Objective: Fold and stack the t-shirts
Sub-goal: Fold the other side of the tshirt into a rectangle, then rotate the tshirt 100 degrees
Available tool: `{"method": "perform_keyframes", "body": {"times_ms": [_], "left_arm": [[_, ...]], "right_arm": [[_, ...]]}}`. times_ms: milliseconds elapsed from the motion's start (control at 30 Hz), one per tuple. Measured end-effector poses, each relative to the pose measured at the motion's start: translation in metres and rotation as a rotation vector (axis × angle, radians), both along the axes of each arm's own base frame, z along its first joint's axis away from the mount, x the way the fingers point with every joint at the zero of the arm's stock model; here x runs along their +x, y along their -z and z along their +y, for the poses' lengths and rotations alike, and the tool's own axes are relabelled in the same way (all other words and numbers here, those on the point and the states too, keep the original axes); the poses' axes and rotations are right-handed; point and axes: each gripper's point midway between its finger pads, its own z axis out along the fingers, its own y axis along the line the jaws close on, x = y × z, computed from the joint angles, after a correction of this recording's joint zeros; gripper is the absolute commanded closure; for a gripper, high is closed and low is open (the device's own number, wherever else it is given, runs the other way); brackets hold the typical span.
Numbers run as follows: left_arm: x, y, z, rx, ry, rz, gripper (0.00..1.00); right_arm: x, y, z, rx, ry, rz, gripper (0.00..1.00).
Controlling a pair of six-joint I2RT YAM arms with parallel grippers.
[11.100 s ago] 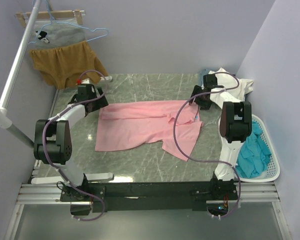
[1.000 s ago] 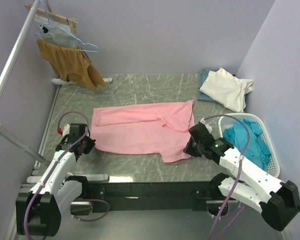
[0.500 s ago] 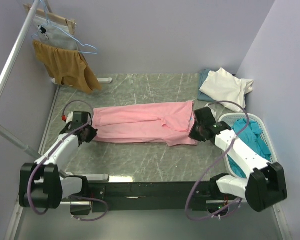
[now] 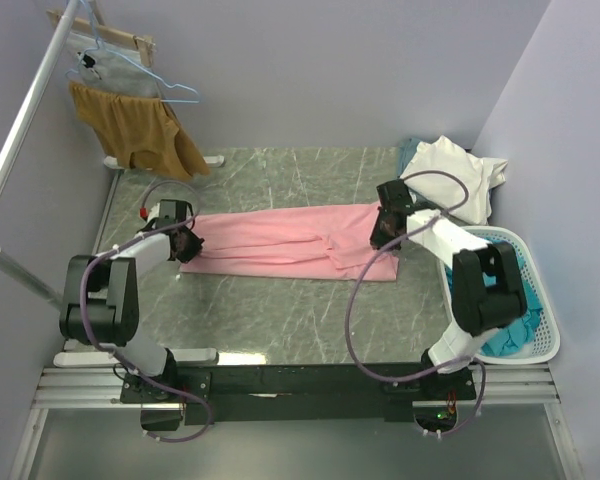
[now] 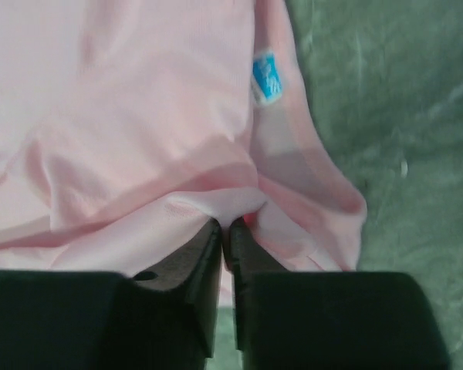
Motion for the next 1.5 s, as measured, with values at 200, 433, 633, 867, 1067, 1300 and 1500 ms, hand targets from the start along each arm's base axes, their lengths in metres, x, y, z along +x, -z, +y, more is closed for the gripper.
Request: {"method": "perform_keyframes", "body": {"times_ms": [200,433,633,867,1067,1300,1500], "left_arm": [[0.029,-0.011,0.003,0.04,0.028,-0.07,0.01],[0.04,-0.052,0.023,0.147,0.014,-0.175,0.01],[0.039,-0.097,0.022,0.15,0.025,-0.296,0.01],[0.025,-0.085,0.009,0.106,0.094,-0.273,0.0],[0.024,-0.084,-0.001,0.074,0.139,-0.271,0.01],[0.023,-0.075,-0.007,0.06,0.171,-0.245,0.0],[0.022,-0.07,-0.008,0.055,0.176,-0.233,0.01]], "right_arm": [[0.05,-0.003,-0.009,-0.091,0.026,-0.042,0.27],[0.069,-0.055,-0.022,-0.145,0.073,-0.197,0.25],[0.04,-0.071,-0.003,-0.042,-0.002,-0.218,0.25],[-0.018,-0.023,0.067,0.139,-0.191,-0.067,0.27],[-0.034,-0.006,0.1,0.261,-0.22,-0.008,0.27],[-0.032,0.007,0.128,0.322,-0.233,0.024,0.28],[-0.027,0.012,0.136,0.339,-0.227,0.027,0.33]]}}
